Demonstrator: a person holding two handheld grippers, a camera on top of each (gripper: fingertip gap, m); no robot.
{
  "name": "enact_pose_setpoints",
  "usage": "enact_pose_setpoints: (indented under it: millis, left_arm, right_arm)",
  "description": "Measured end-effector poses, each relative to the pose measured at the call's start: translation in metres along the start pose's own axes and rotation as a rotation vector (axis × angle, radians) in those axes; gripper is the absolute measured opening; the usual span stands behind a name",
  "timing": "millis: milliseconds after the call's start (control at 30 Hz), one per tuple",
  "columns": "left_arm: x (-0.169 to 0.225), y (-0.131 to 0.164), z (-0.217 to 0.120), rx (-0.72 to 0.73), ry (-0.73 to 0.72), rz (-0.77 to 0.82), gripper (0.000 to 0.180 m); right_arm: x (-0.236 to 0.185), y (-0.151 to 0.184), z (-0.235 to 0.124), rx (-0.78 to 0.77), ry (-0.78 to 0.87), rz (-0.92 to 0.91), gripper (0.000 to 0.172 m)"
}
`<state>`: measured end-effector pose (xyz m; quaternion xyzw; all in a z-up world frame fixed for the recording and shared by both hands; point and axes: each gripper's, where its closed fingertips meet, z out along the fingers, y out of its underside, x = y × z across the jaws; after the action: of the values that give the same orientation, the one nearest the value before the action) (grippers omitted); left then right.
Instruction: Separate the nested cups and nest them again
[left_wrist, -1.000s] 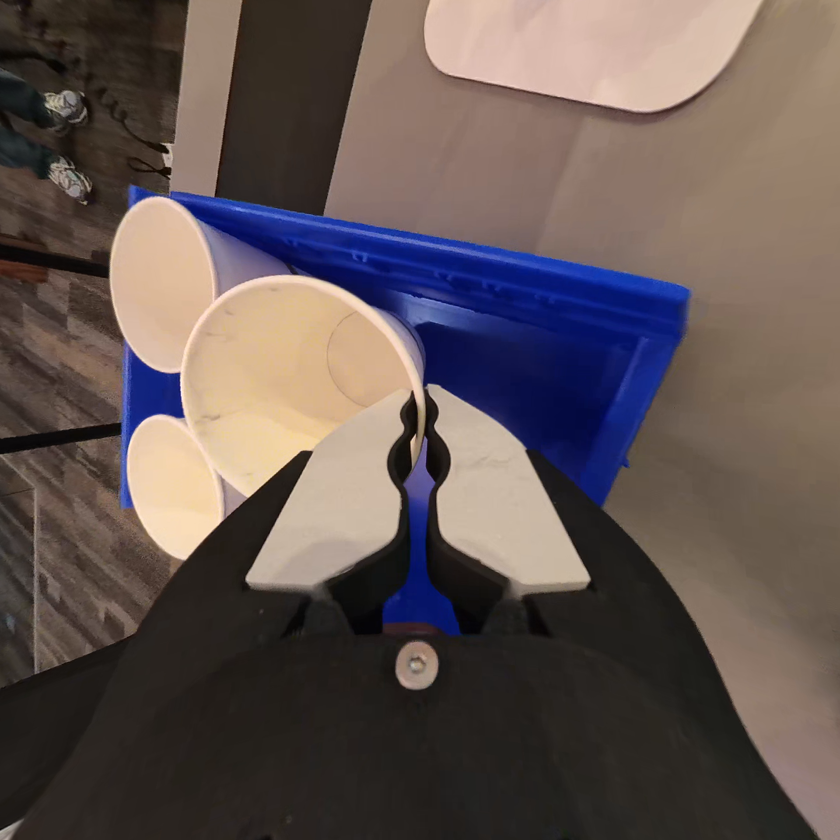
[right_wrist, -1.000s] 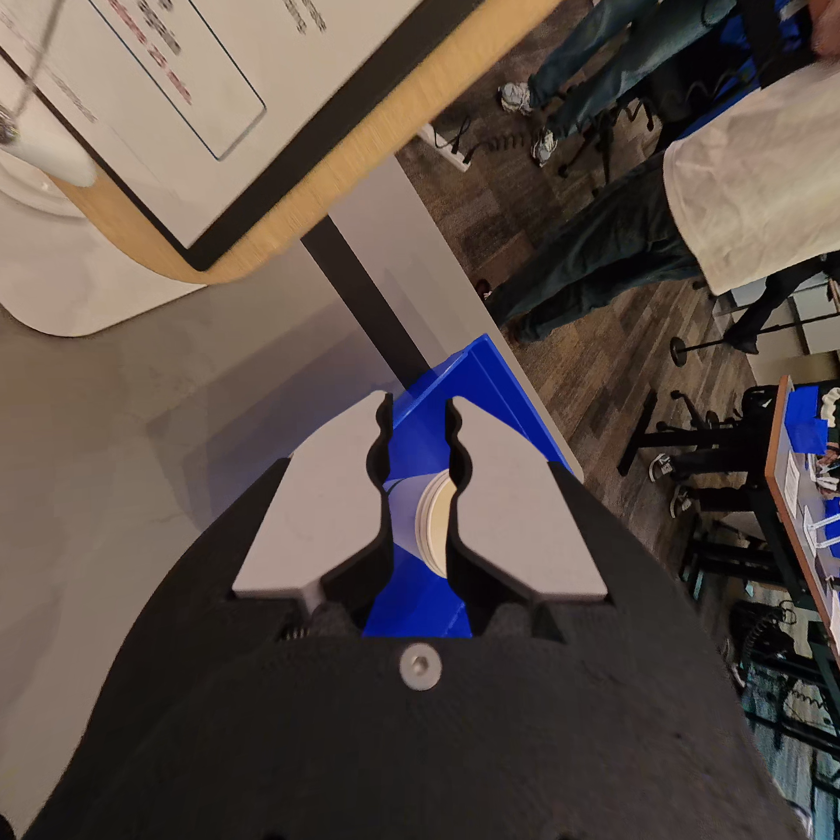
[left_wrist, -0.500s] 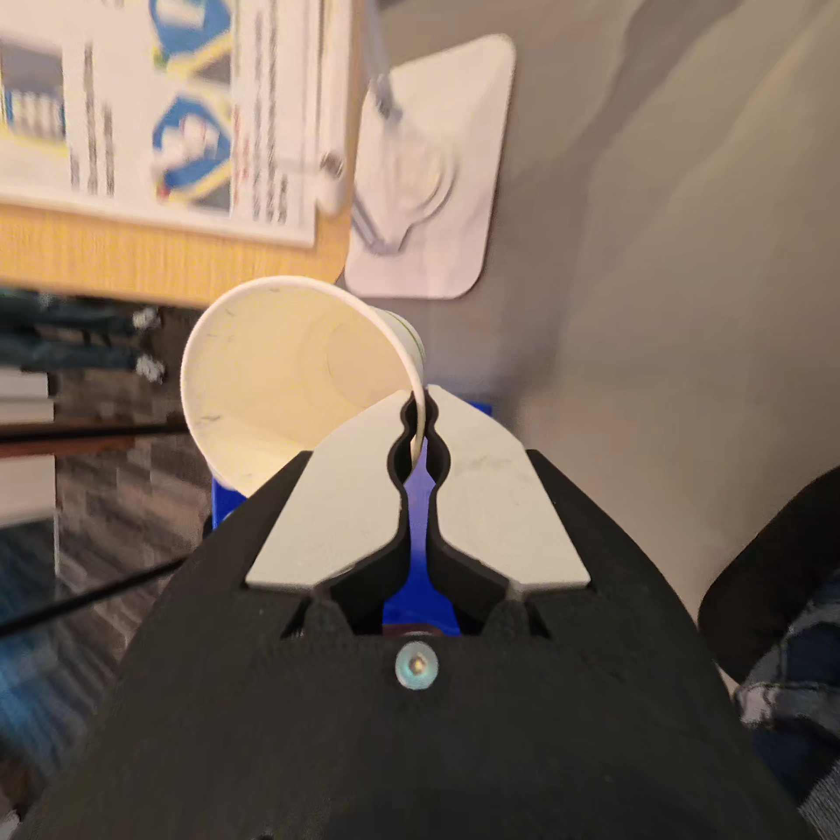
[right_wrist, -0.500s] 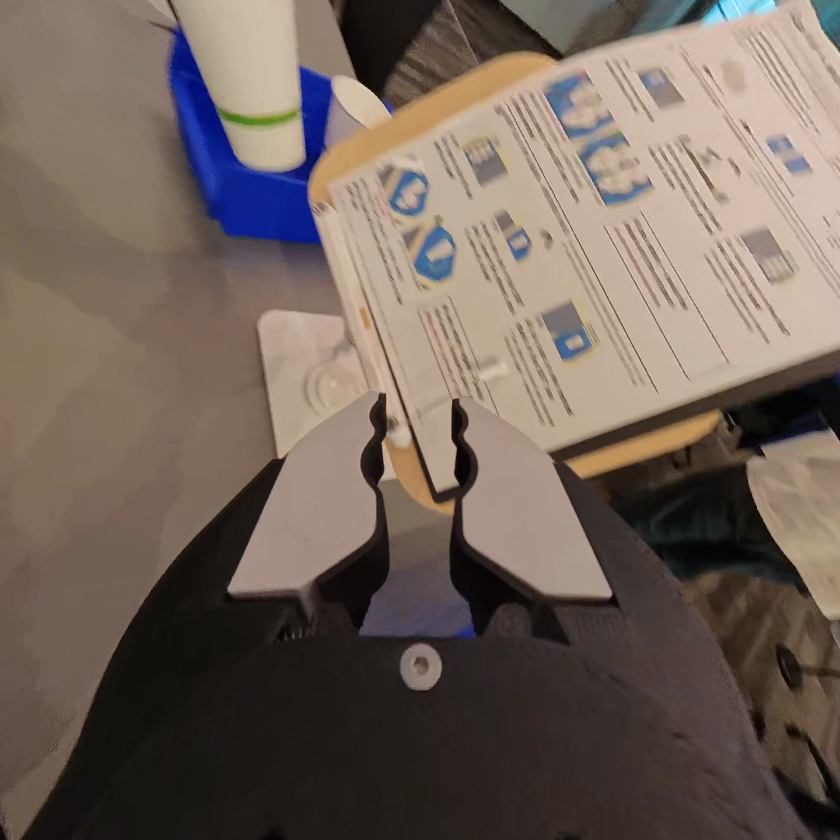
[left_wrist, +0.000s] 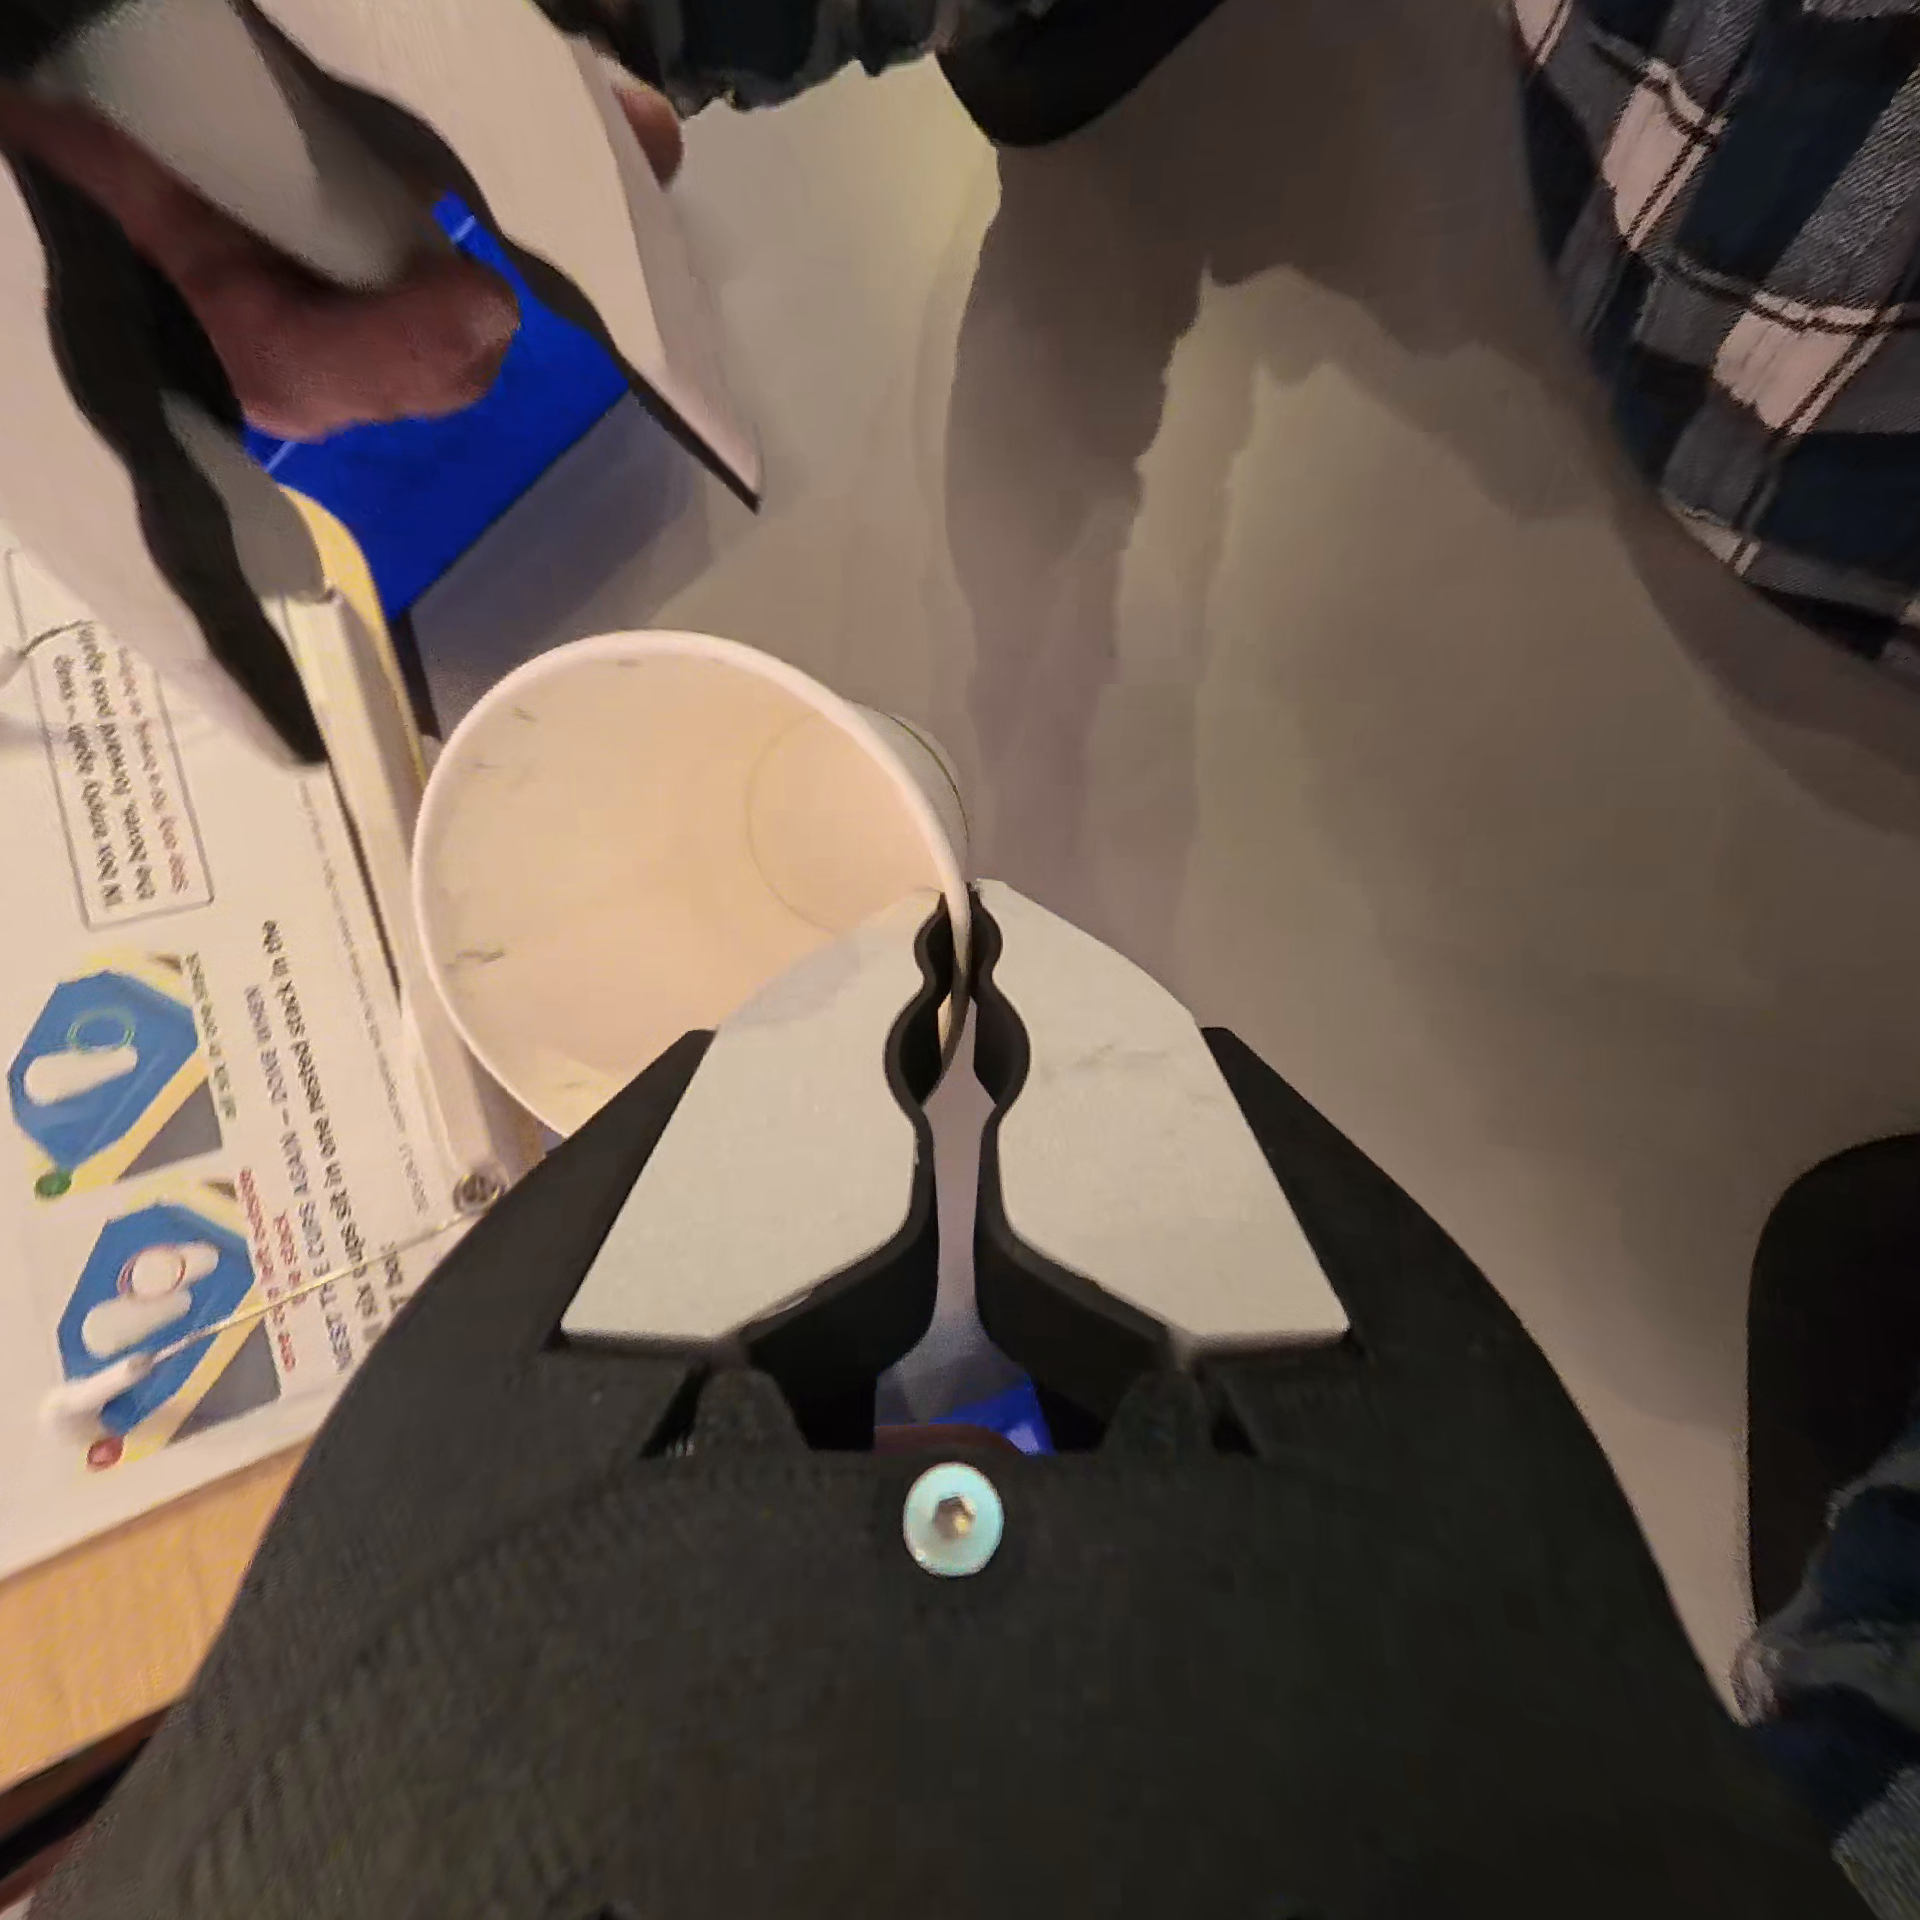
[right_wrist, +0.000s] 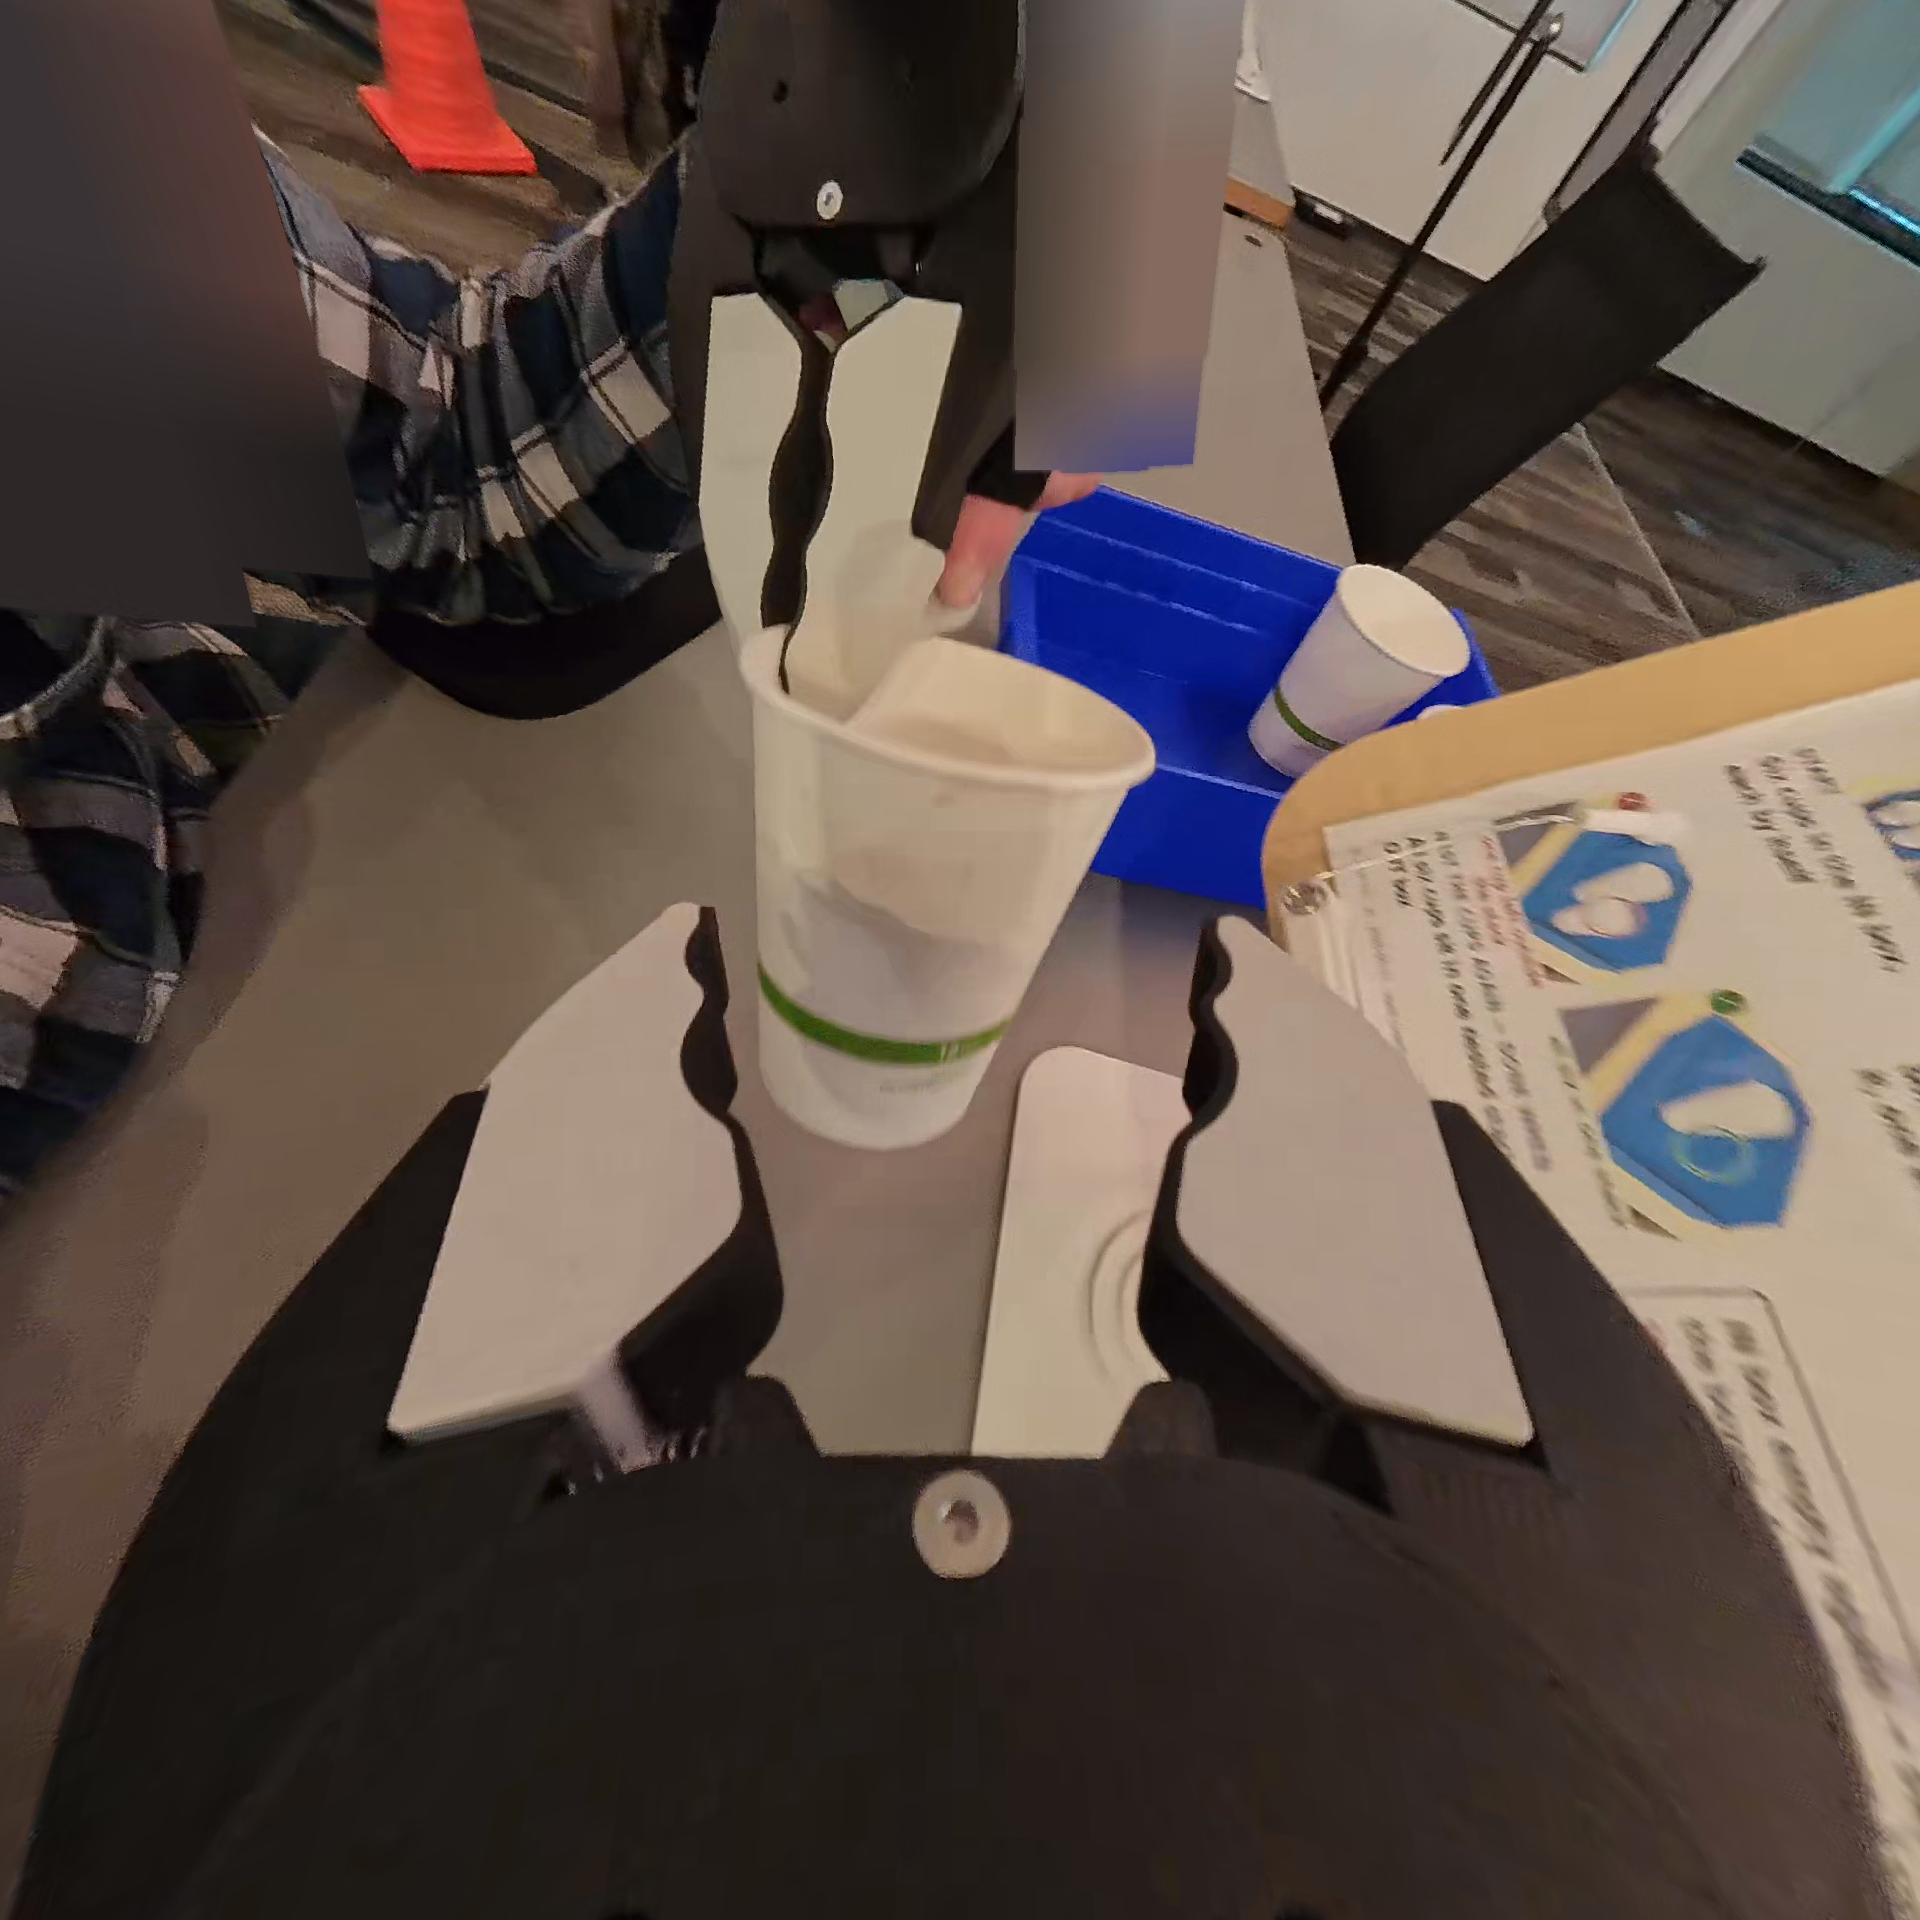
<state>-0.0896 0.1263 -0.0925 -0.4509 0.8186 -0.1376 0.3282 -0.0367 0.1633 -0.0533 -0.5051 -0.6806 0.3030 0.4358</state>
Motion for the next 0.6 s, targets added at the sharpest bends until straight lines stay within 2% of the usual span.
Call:
enact_pose_setpoints:
  millis: [333,600]
  left_arm:
    - [0.008,-0.017,0.026,0.007,0.051,0.071,0.0]
    - [0.01,-0.018,0.028,-0.024,0.037,0.088,0.0]
  right_arm:
    - [-0.023,0.004,0.037,0.049,-0.144,0.095,0.097]
    - [-0.027,0.016,0.043,-0.006,-0.181,0.144,0.104]
